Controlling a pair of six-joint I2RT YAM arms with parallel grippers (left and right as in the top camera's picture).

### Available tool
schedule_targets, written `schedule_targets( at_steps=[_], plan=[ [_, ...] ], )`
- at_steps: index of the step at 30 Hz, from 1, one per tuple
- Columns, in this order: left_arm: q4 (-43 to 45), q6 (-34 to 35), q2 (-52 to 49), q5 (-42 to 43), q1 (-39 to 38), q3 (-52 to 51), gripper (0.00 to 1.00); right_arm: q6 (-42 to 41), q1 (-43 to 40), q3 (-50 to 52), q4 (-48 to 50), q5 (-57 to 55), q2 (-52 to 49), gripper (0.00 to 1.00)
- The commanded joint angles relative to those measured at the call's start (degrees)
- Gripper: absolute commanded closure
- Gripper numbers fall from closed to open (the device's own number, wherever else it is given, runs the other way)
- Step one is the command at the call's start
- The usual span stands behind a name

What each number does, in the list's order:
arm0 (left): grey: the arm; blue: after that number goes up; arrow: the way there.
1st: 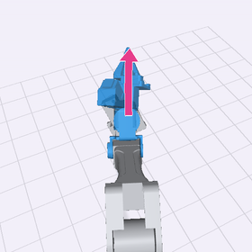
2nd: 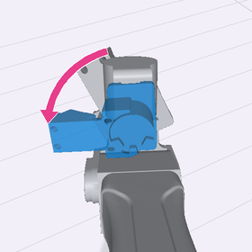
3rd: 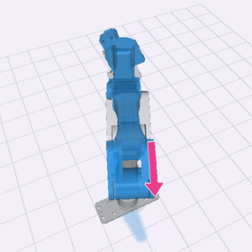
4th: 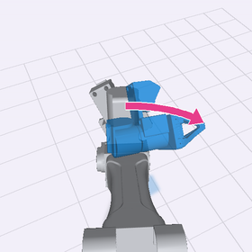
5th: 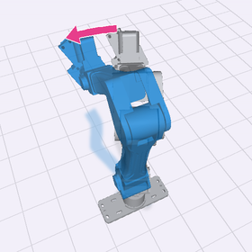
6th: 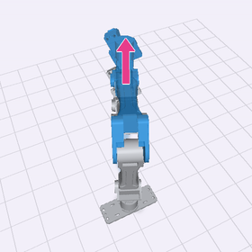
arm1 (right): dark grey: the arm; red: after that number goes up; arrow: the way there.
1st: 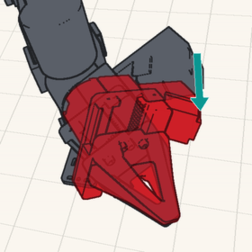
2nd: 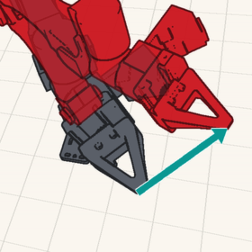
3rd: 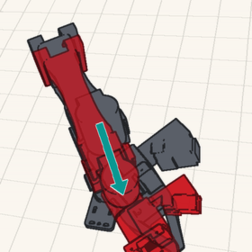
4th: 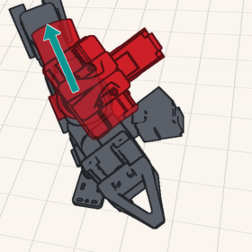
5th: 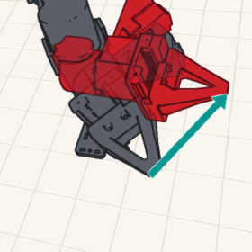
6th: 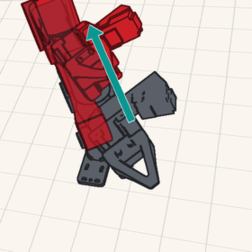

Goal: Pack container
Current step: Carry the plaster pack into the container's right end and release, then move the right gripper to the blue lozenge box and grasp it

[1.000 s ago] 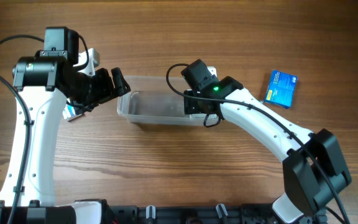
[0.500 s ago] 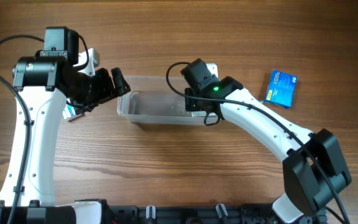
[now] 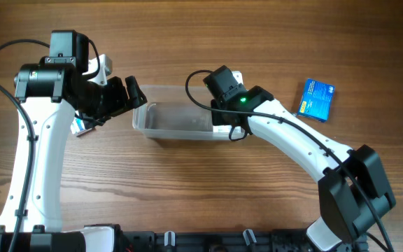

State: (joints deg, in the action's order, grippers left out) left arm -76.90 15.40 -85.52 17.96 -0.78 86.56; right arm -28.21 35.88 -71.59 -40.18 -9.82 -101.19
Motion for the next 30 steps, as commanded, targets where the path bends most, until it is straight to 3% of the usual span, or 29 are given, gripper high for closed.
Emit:
schedule_targets(
  at_steps=[1,22,30],
  plan=[
    [0.2,0.5,0.0,0.7,0.3,0.8,0.00,-0.5,0.3,0.3,-0.4,2.1,-0.6,0.96],
    [0.2,0.5,0.0,0.7,0.3,0.8,0.00,-4.4,-0.1,2.7,1.8,3.5,-4.0,0.96],
    [0.2,0.5,0.0,0.7,0.3,0.8,0.00,-4.8,-4.3,2.7,2.2,9.1,-5.5,0.96]
  ],
)
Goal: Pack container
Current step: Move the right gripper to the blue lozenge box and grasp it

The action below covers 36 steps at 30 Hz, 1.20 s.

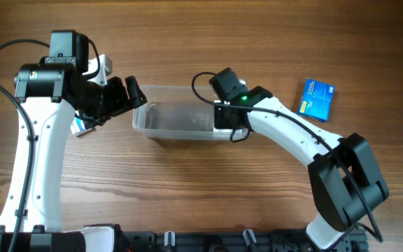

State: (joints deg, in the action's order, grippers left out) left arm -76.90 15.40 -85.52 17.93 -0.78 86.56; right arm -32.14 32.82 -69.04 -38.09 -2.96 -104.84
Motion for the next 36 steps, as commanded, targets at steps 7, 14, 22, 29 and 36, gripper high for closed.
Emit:
schedule_targets(
  at_steps=[7,14,22,29,36],
  plan=[
    [0.2,0.5,-0.1,0.7,0.3,0.8,0.00,0.5,-1.3,-0.5,-1.4,2.6,-1.8,0.96],
    [0.2,0.5,0.0,0.7,0.3,0.8,0.00,2.7,-1.4,-1.8,-1.8,2.9,-1.8,0.89],
    [0.2,0.5,0.0,0.7,0.3,0.8,0.00,8.1,-5.2,-26.2,-18.7,-2.4,5.6,0.79],
    [0.2,0.5,0.0,0.7,0.3,0.8,0.00,9.6,-27.9,-27.2,-29.6,-4.0,7.8,0.66],
    [0.2,0.5,0.0,0.7,0.3,0.8,0.00,14.6,-40.9,-15.8,-21.3,-3.2,7.2,0.00]
  ],
)
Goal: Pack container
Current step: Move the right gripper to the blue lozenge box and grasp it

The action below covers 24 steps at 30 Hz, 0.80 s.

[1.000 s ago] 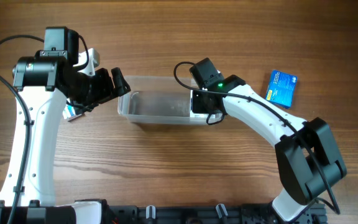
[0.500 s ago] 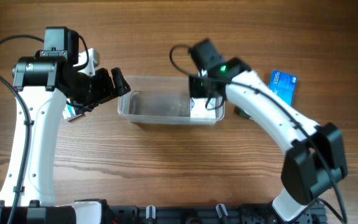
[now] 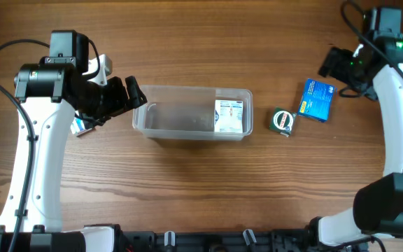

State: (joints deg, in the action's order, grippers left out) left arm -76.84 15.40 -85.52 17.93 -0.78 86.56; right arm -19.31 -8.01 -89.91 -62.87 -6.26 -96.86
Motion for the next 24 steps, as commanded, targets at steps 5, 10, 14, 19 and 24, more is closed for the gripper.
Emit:
schedule_targets(
  at_steps=[5,10,14,19,24],
  plan=[
    [0.1,0.5,0.0,0.7,0.3,0.8,0.00,7.8,-0.1,19.8,20.5,4.8,-0.8,0.00],
    [0.1,0.5,0.0,0.7,0.3,0.8,0.00,10.5,-0.1,25.9,28.9,4.9,-1.4,0.00],
    [0.1,0.5,0.0,0.7,0.3,0.8,0.00,11.4,-0.1,27.8,32.5,5.2,-4.4,0.00],
    [0.1,0.5,0.0,0.7,0.3,0.8,0.00,13.3,-0.1,27.8,35.4,6.3,-9.4,0.00],
    [0.1,0.5,0.0,0.7,0.3,0.8,0.00,14.9,-0.1,27.8,36.3,6.1,-9.4,0.26]
  ],
)
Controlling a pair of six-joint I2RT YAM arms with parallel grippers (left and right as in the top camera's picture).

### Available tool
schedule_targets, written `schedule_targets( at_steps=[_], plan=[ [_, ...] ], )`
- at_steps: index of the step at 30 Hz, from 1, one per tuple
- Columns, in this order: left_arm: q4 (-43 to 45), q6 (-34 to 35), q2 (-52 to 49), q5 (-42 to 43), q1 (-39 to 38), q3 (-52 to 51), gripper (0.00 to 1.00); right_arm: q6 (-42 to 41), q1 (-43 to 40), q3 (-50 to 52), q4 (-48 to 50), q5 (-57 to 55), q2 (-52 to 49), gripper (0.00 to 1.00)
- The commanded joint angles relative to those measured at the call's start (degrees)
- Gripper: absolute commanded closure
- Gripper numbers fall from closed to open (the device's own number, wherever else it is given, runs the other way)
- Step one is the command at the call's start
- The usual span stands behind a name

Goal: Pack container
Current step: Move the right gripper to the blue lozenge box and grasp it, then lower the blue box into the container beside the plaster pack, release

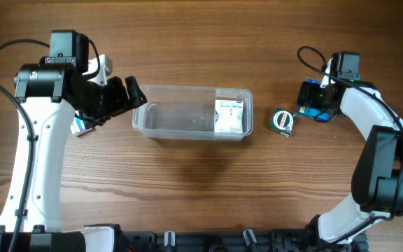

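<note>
A clear plastic container [180, 115] lies at the table's middle, with a white printed box [229, 116] in its right end. To its right sits a small green and black tape measure [280, 120]. Further right is a blue box [318, 103], partly covered by my right gripper [312, 100], which looks open with its fingers on either side of the box. My left gripper [126, 96] stands open just off the container's left end, holding nothing.
A small blue and white item [81, 127] peeks out from under the left arm. The right arm curves along the table's right edge. Black fixtures run along the front edge of the wooden table [187, 189].
My right gripper has come from the far back right corner down and left onto the blue box. The left arm, container, white box and tape measure have not moved.
My right gripper was down at the container's right end, and still there a second later. Then it was away at the back right, with the white box lying in the container. Now it is over the blue box. The left arm stayed put throughout.
</note>
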State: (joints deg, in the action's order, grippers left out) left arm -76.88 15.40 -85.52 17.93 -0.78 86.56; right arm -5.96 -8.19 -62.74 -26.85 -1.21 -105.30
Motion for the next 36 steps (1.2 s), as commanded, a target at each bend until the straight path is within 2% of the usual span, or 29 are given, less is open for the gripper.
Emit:
schedule_targets(
  at_steps=[1,2,5,9,11,14,17,22,25,29,31,36],
  plan=[
    [0.1,0.5,0.0,0.7,0.3,0.8,0.00,1.5,0.1,0.6,0.3,1.1,-1.0,0.38],
    [0.1,0.5,-0.1,0.7,0.3,0.8,0.00,1.5,0.1,0.6,0.2,1.1,-1.0,0.46],
    [0.1,0.5,-0.1,0.7,0.3,0.8,0.00,1.5,0.1,0.2,-0.9,1.1,-1.0,0.45],
    [0.1,0.5,-0.1,0.7,0.3,0.8,0.00,-1.7,0.6,-9.9,-11.3,1.3,2.7,0.44],
    [0.1,0.5,0.0,0.7,0.3,0.8,0.00,-2.2,3.4,-18.9,-19.9,1.3,5.0,0.47],
    [0.1,0.5,-0.1,0.7,0.3,0.8,0.00,-2.2,10.1,-28.5,-27.8,1.3,7.3,0.46],
    [0.1,0.5,0.0,0.7,0.3,0.8,0.00,-3.8,18.2,-33.6,-31.3,1.3,7.8,0.46],
    [0.1,0.5,0.0,0.7,0.3,0.8,0.00,-13.4,36.5,-33.8,-30.5,1.3,7.9,0.45],
    [0.1,0.5,-0.1,0.7,0.3,0.8,0.00,-20.0,43.5,-33.2,-30.5,0.9,7.8,0.44],
    [0.1,0.5,0.0,0.7,0.3,0.8,0.00,-26.9,47.8,-29.3,-27.7,0.9,7.4,0.43],
    [0.1,0.5,-0.1,0.7,0.3,0.8,0.00,-30.6,49.7,-23.1,-20.3,0.9,6.4,0.43],
    [0.1,0.5,0.0,0.7,0.3,0.8,0.00,-32.2,49.9,-21.4,-16.8,1.2,3.6,0.43]
  ],
)
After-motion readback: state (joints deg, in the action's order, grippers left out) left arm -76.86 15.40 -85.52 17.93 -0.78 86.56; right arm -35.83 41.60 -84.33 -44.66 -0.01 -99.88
